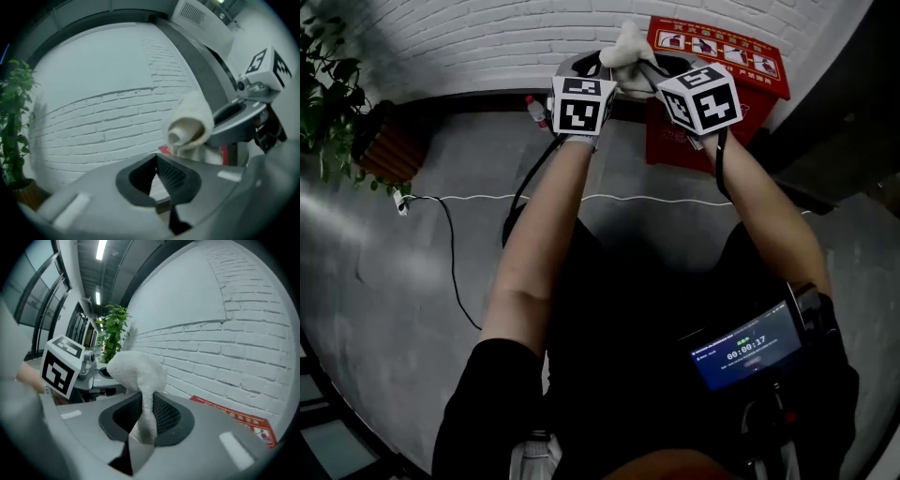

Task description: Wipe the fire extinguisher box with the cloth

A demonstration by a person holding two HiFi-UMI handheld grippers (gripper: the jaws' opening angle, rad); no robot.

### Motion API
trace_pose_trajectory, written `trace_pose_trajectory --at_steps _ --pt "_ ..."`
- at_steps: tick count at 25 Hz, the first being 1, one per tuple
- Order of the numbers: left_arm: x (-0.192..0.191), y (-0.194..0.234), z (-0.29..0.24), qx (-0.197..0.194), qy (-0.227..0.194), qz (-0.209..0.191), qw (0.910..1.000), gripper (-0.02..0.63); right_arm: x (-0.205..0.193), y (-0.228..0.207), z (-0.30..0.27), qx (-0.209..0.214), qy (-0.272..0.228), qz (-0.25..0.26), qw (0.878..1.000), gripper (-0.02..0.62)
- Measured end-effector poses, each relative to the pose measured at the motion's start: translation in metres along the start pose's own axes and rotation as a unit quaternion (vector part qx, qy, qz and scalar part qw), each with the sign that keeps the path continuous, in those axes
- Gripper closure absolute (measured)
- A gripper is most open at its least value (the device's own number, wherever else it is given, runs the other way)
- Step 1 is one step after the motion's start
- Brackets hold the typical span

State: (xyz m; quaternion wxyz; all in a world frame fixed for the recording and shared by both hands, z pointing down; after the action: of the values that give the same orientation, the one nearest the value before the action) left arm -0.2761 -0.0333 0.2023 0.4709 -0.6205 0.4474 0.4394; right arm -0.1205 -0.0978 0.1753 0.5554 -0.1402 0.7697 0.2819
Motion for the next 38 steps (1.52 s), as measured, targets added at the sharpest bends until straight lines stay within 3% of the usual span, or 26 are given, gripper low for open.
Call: trace_pose_trajectory --at_steps 5,9,15,20,29,33,38 --pt "-0.012 0.053 0.030 0.027 0.000 0.022 0.9994 0.603 0.028 0.042 -0.040 0.001 -0.010 -0.066 0.998 0.522" --pt "-0.032 0.080 0.024 0.029 -0.004 0.021 0.9993 0.603 0.010 0.061 -0.077 0.002 -0.004 -0.159 0.987 0.522" --pt "-0.075 0.099 -0.001 -0.006 0.006 0.045 0.9989 0.603 -0.044 0.085 -0.123 -0.025 0.022 -0.299 0.954 0.522" --pt "-0.108 0.117 -0.042 -0.037 0.021 0.026 0.9988 0.603 -0.086 0.078 -0.164 -0.081 0.011 -0.381 0.921 0.522" --pt "-0.130 0.109 -0.105 -0.126 0.015 0.038 0.9912 0.603 -0.120 0.056 -0.187 -0.215 -0.031 -0.445 0.869 0.522" --pt "-0.132 0.108 -0.124 -0.154 0.007 0.045 0.9870 0.603 -0.134 0.044 -0.192 -0.243 -0.036 -0.476 0.844 0.523" --pt "-0.129 0.103 -0.138 -0.191 -0.014 0.054 0.9799 0.603 -0.136 0.041 -0.197 -0.259 -0.069 -0.500 0.823 0.526"
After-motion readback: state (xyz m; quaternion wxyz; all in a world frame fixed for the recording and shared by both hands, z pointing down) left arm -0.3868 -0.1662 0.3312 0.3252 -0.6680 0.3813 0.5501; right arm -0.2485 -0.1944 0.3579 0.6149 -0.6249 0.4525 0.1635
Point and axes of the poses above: the fingertips, and each gripper's own axes: z backward along the fingers, y to its left, x out of its top, the point moved 10 cm from there along z, backward along the fingers, and after that the axes turned 14 degrees about -x, right-handed, at the moved point
